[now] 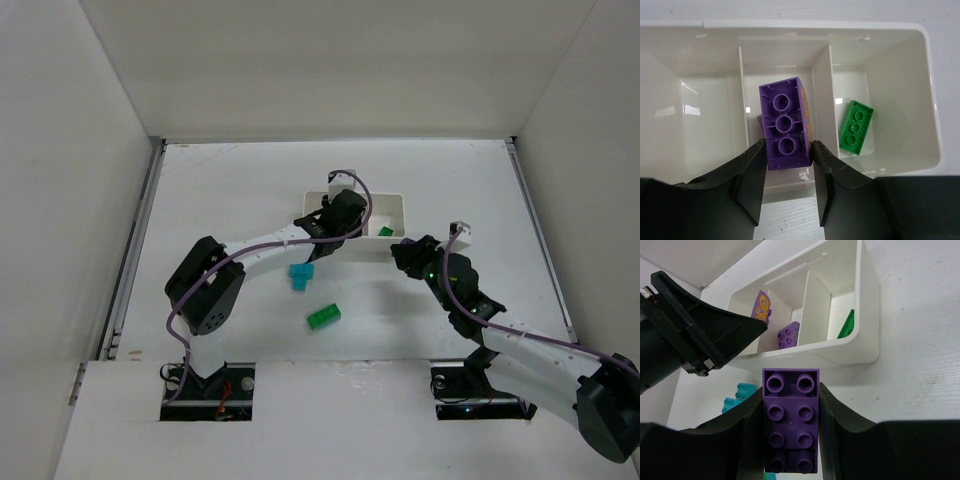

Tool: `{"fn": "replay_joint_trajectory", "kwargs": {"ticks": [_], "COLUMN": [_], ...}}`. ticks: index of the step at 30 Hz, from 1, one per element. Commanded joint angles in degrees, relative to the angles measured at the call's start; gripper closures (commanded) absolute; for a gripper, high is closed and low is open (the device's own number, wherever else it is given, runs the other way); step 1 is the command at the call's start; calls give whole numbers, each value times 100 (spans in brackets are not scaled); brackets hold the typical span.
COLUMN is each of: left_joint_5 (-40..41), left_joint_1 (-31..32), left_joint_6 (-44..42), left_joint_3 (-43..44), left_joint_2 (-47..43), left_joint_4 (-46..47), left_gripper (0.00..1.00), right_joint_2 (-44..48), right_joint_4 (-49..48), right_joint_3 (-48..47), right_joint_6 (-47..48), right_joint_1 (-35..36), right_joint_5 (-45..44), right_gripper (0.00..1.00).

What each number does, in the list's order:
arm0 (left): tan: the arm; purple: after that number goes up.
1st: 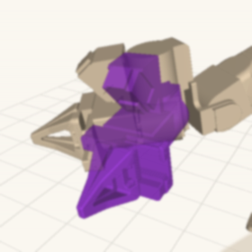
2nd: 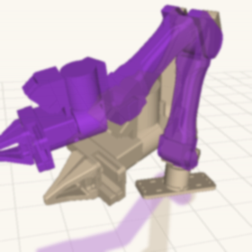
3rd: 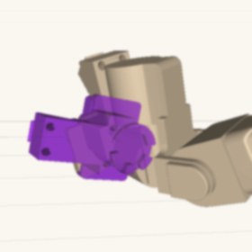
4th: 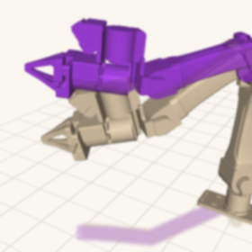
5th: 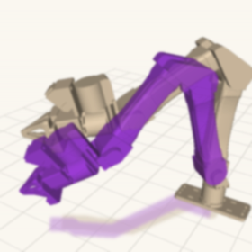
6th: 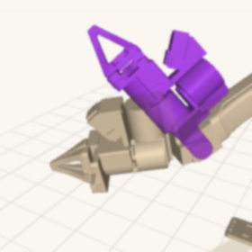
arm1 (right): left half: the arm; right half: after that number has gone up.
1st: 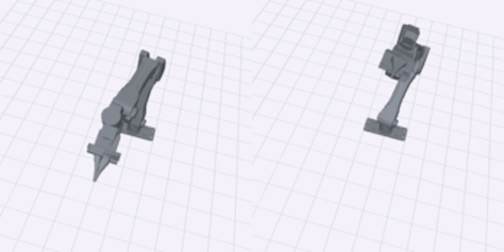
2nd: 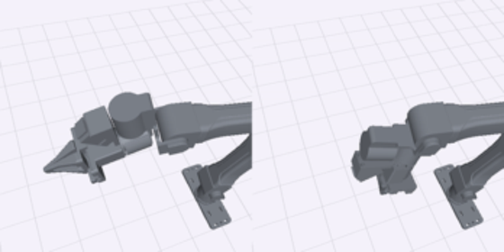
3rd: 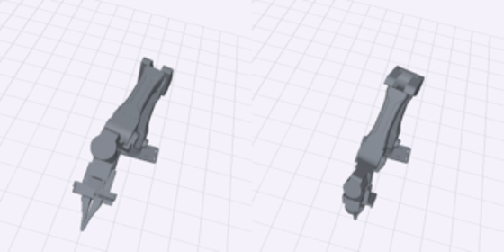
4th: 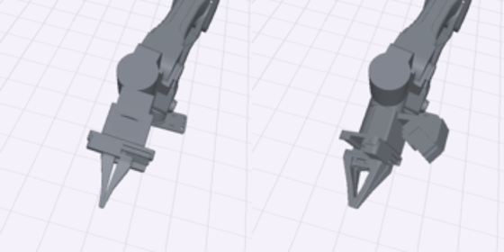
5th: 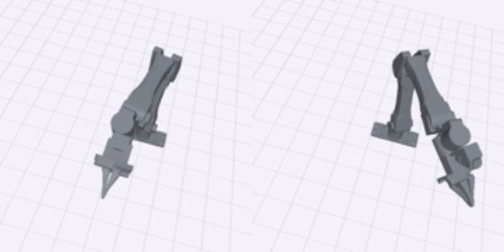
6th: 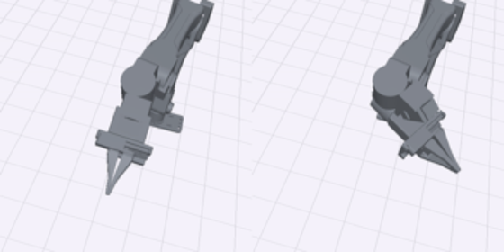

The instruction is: Sort the legos into containers by color

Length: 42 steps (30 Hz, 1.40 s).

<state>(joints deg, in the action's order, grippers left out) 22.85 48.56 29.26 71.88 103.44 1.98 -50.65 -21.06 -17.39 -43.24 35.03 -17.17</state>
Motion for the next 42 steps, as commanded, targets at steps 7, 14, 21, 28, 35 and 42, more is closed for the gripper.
{"fn": "replay_joint_trajectory", "kwargs": {"ticks": [7,14,21,28,35,42], "left_joint_5": [220,272,299,185,-561,-984], "left_joint_1": [-17,9,79,290,395,423], "left_joint_6": [-25,-16,-8,466,1573,2575], "left_joint_3": [134,90,-68,-1025,-2694,-4303], "left_joint_2": [-245,-298,-833,-1992,-3390,-4094], "left_joint_4": [66,92,162,759,1629,3412], "left_gripper": [72,53,49,49,50,49], "right_joint_2": [-41,3,12,-15,-234,-963], "right_joint_4": [-311,-302,-320,-364,-416,-1092], "right_joint_3": [-63,-54,-54,-142,-546,-968], "right_joint_6": [106,106,114,-8,-526,-1413], "right_joint_1": [79,79,96,105,114,132], "right_joint_5": [-94,-94,-102,310,1144,2006], "right_gripper": [74,74,74,73,71,67]}}
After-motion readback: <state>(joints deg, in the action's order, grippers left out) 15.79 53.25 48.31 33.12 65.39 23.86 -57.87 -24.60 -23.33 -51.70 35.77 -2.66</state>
